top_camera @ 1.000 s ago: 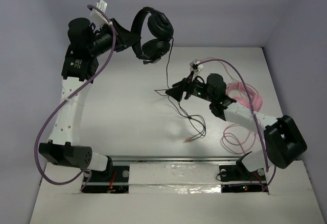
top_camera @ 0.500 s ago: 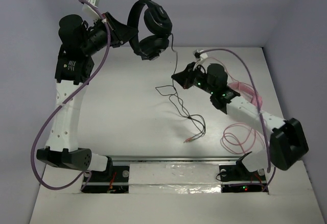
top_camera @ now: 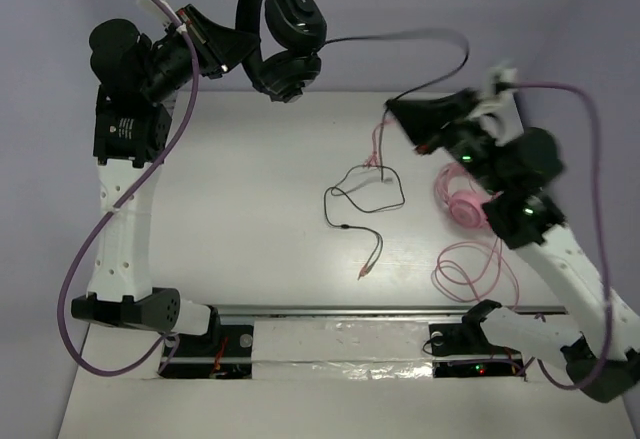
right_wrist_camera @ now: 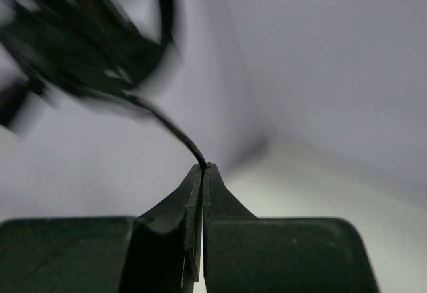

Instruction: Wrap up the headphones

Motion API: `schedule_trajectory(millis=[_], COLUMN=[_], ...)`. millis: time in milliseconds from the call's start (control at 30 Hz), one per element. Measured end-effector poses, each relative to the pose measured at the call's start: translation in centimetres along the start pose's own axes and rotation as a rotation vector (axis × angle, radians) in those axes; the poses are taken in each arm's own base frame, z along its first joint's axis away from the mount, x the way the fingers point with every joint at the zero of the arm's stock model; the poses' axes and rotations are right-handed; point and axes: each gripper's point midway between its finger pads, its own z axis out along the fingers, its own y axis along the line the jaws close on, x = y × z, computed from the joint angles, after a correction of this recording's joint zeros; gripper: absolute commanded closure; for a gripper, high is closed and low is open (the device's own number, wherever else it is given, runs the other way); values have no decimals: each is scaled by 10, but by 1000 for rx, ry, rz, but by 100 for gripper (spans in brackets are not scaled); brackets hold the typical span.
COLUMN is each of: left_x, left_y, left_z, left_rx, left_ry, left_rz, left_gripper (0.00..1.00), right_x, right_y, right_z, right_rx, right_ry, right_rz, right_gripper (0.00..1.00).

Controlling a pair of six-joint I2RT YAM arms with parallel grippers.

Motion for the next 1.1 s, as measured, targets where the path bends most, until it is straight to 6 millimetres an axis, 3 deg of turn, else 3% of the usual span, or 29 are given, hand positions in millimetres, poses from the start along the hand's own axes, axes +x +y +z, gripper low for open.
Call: schedule_trajectory(millis=[67,167,200,233,300,400,500,633,767,933,1033,1100], left_x=[-1,-2,-2,-2,0,14,50,94,124,155,168,176], left_y=[2,9,12,15,22,39,66,103,128,140,146,151], left_z=[0,0,0,1,3,6,5,1,-12,-37,-41,-40], left_rx=[-6,-24,-30,-37,-49,-70,-91,-163,-247,-317,-327,-320], left_ry=[-1,-2,-5,-5,2,27,83,152,164,175,175,167], left_rz=[3,2,7,14,25,-1,-104,-221,-269,-313,-355,-406], left_gripper=[100,100,100,100,100,100,100,100,100,100,100,100], right_x=[97,249,281,298,307,290,277,274,285,295,321,350], right_y=[-32,-80,-89,-92,-93,-90,-95,-113,-132,-145,-151,-154], right_z=[-2,-43,-60,-71,-75,-57,-35,10,32,66,66,58], right_rx=[51,203,246,271,276,250,249,270,306,302,300,301], right_ry=[204,589,690,751,782,719,657,601,593,570,598,631], right_rz=[79,205,239,260,271,253,228,184,153,139,175,213], right_gripper=[100,100,100,100,100,100,100,100,100,100,100,100])
